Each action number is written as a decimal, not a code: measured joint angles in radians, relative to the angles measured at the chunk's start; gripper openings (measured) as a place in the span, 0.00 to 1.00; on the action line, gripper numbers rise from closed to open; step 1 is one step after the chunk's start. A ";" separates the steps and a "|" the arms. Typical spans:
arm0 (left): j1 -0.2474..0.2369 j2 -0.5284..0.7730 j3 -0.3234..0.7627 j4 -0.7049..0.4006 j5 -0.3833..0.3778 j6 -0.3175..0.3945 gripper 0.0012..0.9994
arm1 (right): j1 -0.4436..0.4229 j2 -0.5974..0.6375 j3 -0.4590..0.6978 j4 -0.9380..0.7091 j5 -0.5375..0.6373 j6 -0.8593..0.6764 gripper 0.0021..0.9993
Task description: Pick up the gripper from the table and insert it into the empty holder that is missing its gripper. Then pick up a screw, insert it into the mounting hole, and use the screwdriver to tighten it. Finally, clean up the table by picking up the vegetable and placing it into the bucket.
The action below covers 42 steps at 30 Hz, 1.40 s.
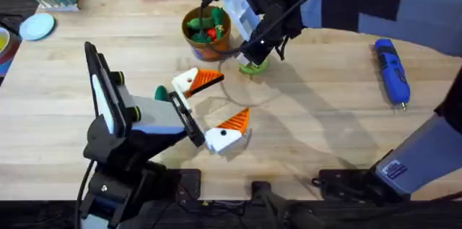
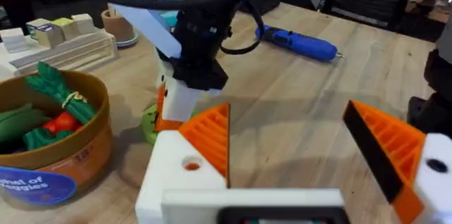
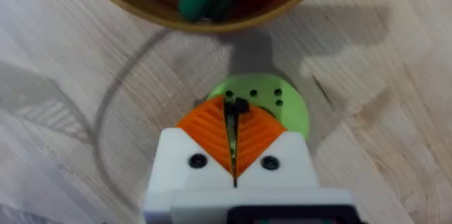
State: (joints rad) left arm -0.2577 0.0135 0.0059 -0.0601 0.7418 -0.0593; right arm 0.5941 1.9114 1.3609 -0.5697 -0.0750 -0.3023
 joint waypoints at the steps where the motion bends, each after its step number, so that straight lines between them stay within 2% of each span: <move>1: 0.000 0.000 0.000 0.000 0.000 0.000 0.99 | 0.000 0.000 0.001 -0.001 0.000 0.000 0.01; 9: 0.000 0.000 0.000 0.000 0.000 0.000 0.99 | 0.000 -0.014 0.021 -0.019 0.000 0.000 0.01; 20: 0.000 0.000 0.000 0.001 -0.006 0.000 0.99 | 0.000 -0.207 0.050 -0.078 0.000 0.000 0.00; 24: 0.000 0.000 0.000 0.001 -0.006 0.000 0.99 | 0.000 -0.248 0.116 -0.251 0.000 0.000 0.00; 29: 0.000 0.000 0.000 0.001 -0.006 0.000 0.99 | 0.011 -0.250 0.303 -0.455 0.001 0.000 0.00; 36: 0.000 0.000 0.000 0.001 -0.009 0.000 0.99 | 0.134 -0.250 0.512 -0.535 0.004 0.006 0.00; 42: 0.000 0.000 0.000 0.001 -0.009 0.000 0.99 | 0.261 -0.237 0.539 -0.575 0.003 0.019 0.00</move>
State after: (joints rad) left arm -0.2577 0.0135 0.0059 -0.0589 0.7326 -0.0589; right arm 0.8547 1.6748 1.8996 -1.1443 -0.0719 -0.2833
